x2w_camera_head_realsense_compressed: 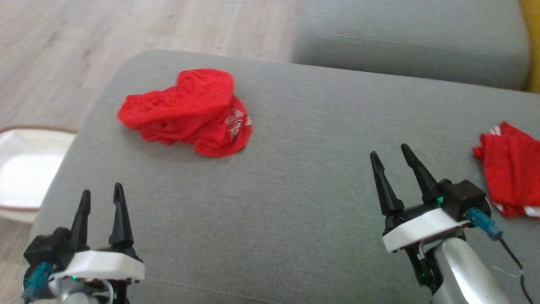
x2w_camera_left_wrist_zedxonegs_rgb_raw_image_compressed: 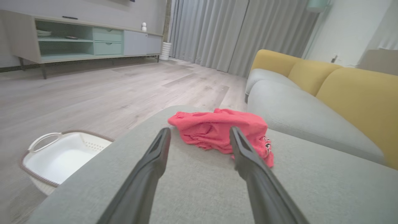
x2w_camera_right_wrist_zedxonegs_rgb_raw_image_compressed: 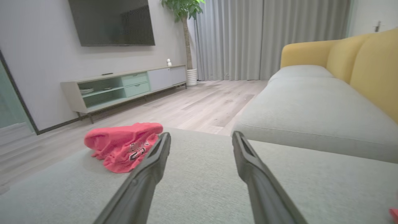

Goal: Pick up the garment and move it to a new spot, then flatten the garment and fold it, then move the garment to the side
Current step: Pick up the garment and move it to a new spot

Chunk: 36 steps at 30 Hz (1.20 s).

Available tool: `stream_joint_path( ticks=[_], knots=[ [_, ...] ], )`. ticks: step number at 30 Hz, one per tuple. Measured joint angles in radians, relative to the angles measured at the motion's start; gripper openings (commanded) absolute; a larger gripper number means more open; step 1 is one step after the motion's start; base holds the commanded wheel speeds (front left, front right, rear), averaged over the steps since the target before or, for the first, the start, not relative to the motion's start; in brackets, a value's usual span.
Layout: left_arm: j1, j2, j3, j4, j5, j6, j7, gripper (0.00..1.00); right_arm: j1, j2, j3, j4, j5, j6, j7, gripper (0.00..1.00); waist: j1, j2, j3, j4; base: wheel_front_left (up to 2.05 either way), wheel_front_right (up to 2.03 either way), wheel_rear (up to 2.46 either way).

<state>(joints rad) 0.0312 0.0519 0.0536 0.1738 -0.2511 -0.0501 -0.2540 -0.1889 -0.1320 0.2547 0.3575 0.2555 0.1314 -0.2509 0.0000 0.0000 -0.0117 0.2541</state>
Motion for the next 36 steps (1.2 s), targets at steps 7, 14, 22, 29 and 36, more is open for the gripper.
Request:
stream_joint_path(
  ticks=[7,14,22,29,36],
  knots=[
    [0.0,0.007,0.002,0.014,0.003,0.007,0.008,1.0,-0.001,0.006,0.016,0.001,0.0,0.0,0.0,1.0,0.0,0.0,0.007,0.072,0.0,0.0,0.0],
    [-0.035,0.036,0.006,-0.006,-0.028,0.001,0.121,1.0,-0.004,0.005,0.031,-0.012,0.0,0.0,0.0,1.0,0.0,0.0,0.033,0.057,0.0,0.0,0.0],
    [-0.345,0.16,0.008,-0.035,-0.111,-0.033,0.453,1.0,-0.042,-0.004,0.034,-0.044,-0.002,0.0,0.0,1.0,0.0002,0.0,0.103,-0.012,0.0,0.0,0.0],
    [-0.606,0.232,0.002,0.159,-0.208,-0.057,0.672,1.0,-0.1,-0.003,0.046,-0.061,-0.011,0.0,0.0,1.0,0.0003,0.0,0.19,-0.107,0.0,0.0,0.0],
    [-0.77,0.298,-0.03,0.44,-0.283,-0.074,0.778,1.0,-0.164,0.001,0.06,-0.076,-0.019,0.0,0.0,1.0,0.0003,0.0,0.28,-0.218,0.0,0.0,0.0]
  ],
)
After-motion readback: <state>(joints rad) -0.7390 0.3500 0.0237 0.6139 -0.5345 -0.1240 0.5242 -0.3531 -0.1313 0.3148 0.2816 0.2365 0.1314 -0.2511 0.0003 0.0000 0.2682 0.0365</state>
